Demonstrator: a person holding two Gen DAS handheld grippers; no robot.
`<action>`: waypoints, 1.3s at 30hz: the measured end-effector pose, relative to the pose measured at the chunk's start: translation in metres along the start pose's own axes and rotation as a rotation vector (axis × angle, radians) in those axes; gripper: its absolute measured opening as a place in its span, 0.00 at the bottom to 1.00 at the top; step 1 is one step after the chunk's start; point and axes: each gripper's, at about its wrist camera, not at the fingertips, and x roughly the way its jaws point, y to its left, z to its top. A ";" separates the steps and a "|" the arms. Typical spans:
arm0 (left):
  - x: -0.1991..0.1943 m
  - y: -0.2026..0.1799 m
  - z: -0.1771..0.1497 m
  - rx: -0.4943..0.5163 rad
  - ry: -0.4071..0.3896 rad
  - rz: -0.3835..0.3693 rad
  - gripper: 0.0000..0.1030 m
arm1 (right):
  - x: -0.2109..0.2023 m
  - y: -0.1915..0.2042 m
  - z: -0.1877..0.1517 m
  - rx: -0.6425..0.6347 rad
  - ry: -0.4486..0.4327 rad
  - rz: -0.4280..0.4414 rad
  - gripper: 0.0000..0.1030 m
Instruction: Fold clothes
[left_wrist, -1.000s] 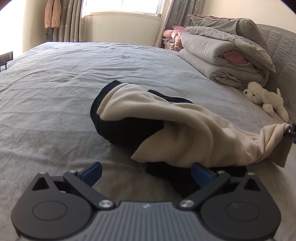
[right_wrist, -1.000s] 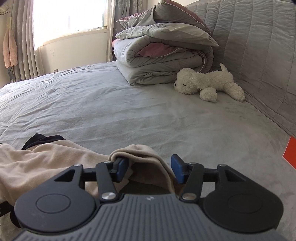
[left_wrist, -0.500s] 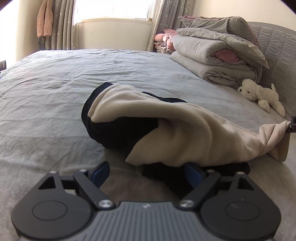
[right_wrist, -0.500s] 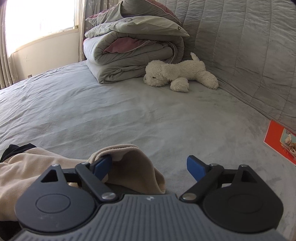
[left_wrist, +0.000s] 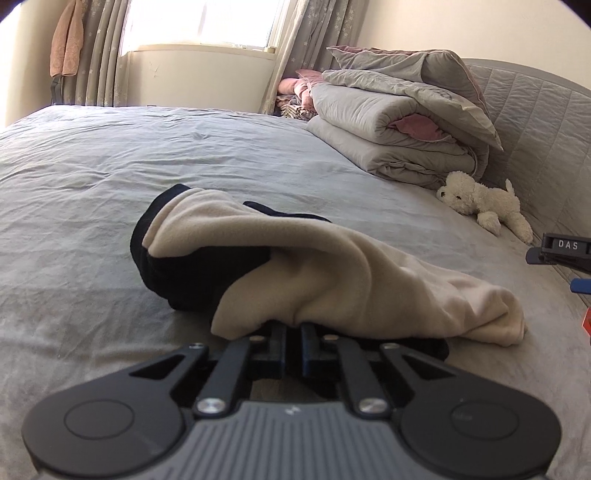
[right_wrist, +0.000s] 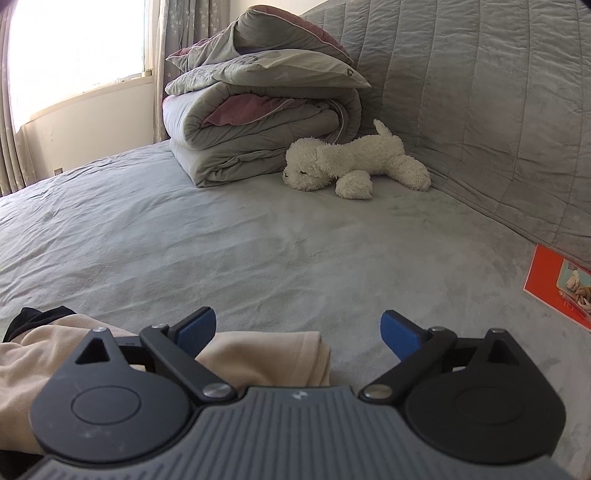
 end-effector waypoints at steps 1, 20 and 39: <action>-0.003 -0.002 0.001 -0.002 -0.012 -0.005 0.06 | 0.000 0.000 0.000 -0.001 -0.002 0.004 0.95; -0.081 -0.025 0.018 0.127 -0.244 -0.079 0.00 | -0.007 0.032 -0.015 -0.099 0.050 0.252 0.99; -0.030 0.042 0.010 -0.131 0.115 0.250 0.59 | -0.062 0.115 -0.075 -0.528 0.013 0.668 1.00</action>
